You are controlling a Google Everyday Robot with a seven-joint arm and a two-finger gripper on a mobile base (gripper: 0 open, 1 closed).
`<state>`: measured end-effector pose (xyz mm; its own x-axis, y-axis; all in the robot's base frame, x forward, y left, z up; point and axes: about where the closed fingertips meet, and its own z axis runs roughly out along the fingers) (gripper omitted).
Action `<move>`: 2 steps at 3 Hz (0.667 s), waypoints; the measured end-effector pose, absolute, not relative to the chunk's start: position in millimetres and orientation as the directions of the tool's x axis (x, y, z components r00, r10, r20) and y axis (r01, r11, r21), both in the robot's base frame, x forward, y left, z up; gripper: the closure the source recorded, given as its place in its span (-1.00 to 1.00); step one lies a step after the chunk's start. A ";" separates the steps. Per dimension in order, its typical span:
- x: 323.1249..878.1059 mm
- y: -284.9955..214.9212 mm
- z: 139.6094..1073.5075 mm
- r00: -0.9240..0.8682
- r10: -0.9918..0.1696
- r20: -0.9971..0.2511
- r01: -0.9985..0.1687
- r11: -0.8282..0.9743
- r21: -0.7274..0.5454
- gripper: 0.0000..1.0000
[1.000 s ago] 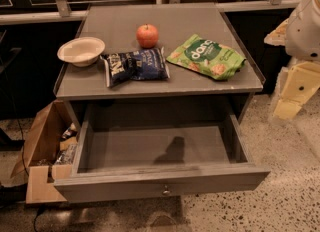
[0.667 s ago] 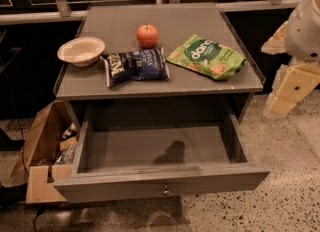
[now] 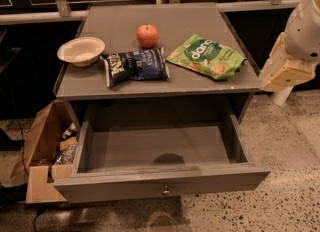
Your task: Close top drawer
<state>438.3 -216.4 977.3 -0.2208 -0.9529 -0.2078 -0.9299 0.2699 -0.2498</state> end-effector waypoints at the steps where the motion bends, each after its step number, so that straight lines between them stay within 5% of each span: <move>1: 438.3 -216.4 977.3 -0.221 -0.953 -0.208 -0.930 0.270 -0.250 0.77; 2: 438.2 -216.4 977.2 -0.221 -0.953 -0.208 -0.930 0.270 -0.250 1.00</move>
Offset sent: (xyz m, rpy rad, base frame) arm 0.0000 0.0000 0.0000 0.0000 0.0000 0.0000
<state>438.2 -216.4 977.2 -0.2208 -0.9529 -0.2079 -0.9299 0.2700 -0.2498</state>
